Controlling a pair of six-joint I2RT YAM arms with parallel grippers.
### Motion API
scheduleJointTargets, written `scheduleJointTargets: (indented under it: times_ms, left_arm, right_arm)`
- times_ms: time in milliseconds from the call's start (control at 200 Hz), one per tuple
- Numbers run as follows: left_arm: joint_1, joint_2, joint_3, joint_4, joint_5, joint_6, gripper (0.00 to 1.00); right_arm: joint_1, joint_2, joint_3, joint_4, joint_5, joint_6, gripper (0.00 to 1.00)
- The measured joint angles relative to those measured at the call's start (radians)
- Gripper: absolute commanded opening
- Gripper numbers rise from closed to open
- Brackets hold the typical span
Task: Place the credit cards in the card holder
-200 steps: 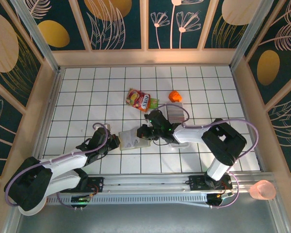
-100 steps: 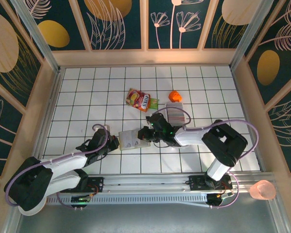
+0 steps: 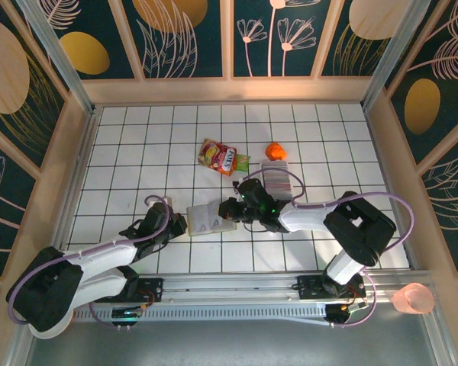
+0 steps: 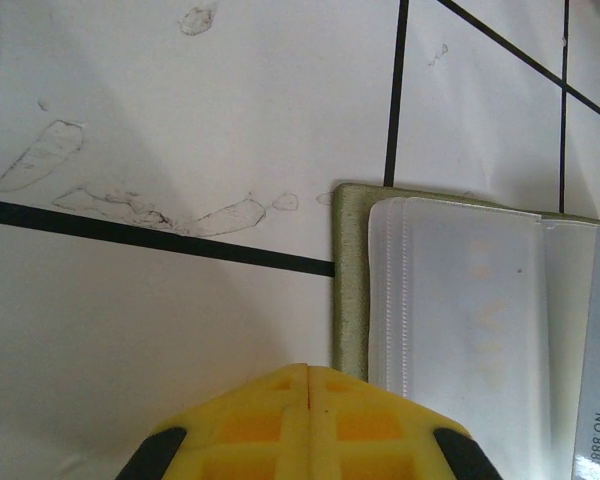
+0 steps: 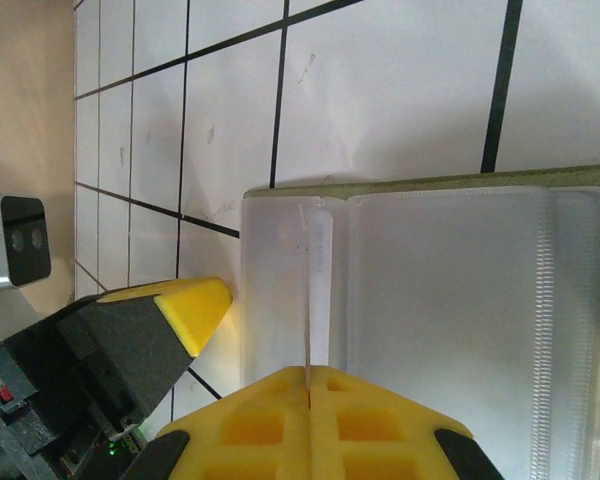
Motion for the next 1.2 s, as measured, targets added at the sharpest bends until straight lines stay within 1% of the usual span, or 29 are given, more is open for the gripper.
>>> scheduleJointTargets:
  times_ms: [505,1201]
  left_arm:
    - [0.000,0.000,-0.003,0.021,0.000,0.000,0.00]
    - [0.000,0.011,-0.007,0.045,0.000,0.000,0.00]
  right_arm:
    - [0.000,0.036,0.001,0.004,0.001,0.037,0.00]
    - [0.001,0.073,0.001,0.075,-0.026,0.090,0.00]
